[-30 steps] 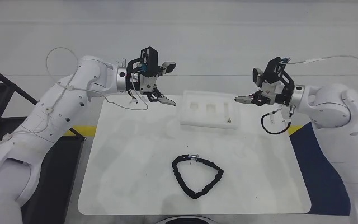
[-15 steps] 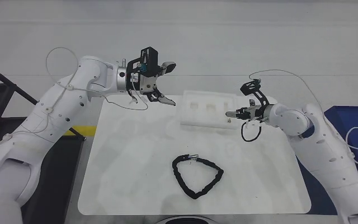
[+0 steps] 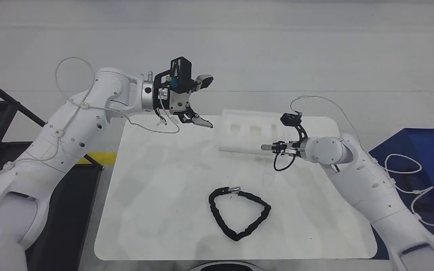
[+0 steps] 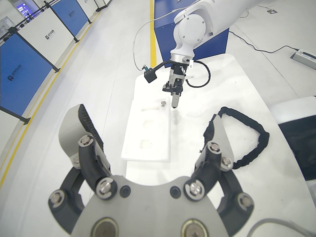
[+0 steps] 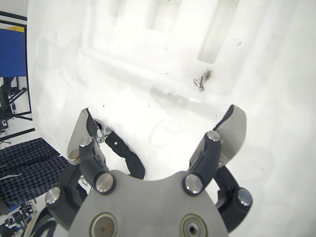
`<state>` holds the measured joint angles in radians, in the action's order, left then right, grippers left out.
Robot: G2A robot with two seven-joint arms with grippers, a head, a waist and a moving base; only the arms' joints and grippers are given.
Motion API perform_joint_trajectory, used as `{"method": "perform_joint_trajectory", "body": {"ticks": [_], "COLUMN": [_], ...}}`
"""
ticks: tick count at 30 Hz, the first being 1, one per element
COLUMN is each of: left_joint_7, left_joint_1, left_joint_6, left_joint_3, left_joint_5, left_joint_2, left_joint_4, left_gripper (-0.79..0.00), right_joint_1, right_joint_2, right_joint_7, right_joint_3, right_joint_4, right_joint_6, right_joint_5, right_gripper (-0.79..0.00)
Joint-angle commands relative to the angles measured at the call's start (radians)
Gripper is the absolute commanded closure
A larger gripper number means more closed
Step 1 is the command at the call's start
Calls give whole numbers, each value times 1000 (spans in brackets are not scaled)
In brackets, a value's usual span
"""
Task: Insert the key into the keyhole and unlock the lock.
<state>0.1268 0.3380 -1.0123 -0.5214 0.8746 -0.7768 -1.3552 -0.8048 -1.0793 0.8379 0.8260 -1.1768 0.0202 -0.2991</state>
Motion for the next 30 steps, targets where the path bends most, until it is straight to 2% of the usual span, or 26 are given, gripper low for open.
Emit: {"method": "perform_joint_trajectory", "body": {"ticks": [1,23,28,30], "left_joint_7": [0,0,0,0], "left_joint_1": [0,0,0,0], "left_joint_6": [0,0,0,0], "left_joint_3": [0,0,0,0], "left_joint_5": [0,0,0,0], "left_joint_2": [0,0,0,0], "left_joint_4": [0,0,0,0], "left_gripper": [-785,-785,-785,-785], "right_joint_1": [12,8,45,66], "right_joint_2": [-11,-16,-22,-28], "right_joint_7": [-30,-61,54,61], "right_joint_3": [-8,-10,-25,-34], "right_joint_4": [31,41,73,97], "right_joint_6": [1,-8,-88,-104], "right_joint_5": [12,10,5,-16], "right_gripper": [-785,-785,-785,-785]}}
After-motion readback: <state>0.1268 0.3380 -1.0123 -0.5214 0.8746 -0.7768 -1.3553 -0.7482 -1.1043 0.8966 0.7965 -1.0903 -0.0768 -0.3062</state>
